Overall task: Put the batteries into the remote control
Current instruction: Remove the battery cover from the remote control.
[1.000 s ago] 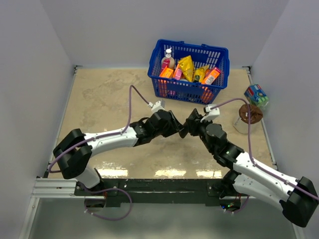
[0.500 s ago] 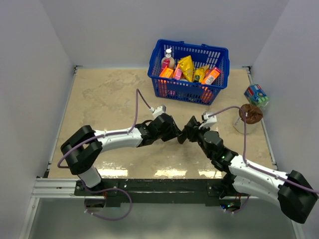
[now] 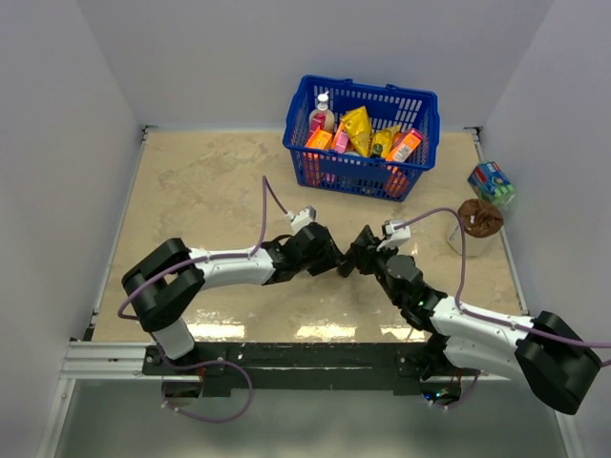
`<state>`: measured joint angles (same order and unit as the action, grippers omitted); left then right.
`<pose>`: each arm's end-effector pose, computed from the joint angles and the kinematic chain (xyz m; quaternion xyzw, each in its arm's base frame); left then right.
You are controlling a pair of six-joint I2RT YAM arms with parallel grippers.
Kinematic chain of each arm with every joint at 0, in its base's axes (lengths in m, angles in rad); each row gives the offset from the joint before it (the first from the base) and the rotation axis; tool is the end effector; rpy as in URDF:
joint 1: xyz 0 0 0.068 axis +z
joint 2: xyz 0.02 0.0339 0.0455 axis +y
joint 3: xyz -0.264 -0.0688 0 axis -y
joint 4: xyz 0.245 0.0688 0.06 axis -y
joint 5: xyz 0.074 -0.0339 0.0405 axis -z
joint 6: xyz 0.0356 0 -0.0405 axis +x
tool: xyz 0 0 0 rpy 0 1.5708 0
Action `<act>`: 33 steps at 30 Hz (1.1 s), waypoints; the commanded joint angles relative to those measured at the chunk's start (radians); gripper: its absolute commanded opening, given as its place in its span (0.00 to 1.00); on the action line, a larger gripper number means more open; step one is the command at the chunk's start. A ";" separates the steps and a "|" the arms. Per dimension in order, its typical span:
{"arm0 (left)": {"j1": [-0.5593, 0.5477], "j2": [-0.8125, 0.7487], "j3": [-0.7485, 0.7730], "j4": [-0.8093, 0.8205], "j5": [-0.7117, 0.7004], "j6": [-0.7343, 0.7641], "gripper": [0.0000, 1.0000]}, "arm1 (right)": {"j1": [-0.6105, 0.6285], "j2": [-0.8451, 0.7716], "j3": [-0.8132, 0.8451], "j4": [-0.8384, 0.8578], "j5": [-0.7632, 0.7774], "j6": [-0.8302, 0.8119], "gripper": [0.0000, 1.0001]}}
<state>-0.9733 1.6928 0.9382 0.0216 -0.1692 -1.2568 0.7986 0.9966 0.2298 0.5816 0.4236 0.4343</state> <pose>0.2034 -0.2883 0.1784 -0.1626 0.8963 -0.3300 0.2477 0.1495 0.1326 0.1888 -0.0042 0.7641 0.2290 0.6030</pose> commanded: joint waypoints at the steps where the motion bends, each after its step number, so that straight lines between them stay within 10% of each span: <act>1: -0.001 -0.008 -0.022 0.067 -0.007 -0.027 0.50 | 0.013 0.025 -0.004 0.158 0.024 -0.028 0.00; 33: -0.002 -0.108 -0.148 0.212 -0.075 -0.061 0.52 | 0.051 0.106 -0.006 0.178 0.095 -0.066 0.00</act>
<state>-0.9710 1.6169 0.7937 0.1749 -0.2070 -1.3014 0.8398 1.0992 0.2218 0.7269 0.4759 0.3988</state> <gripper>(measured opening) 0.517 0.193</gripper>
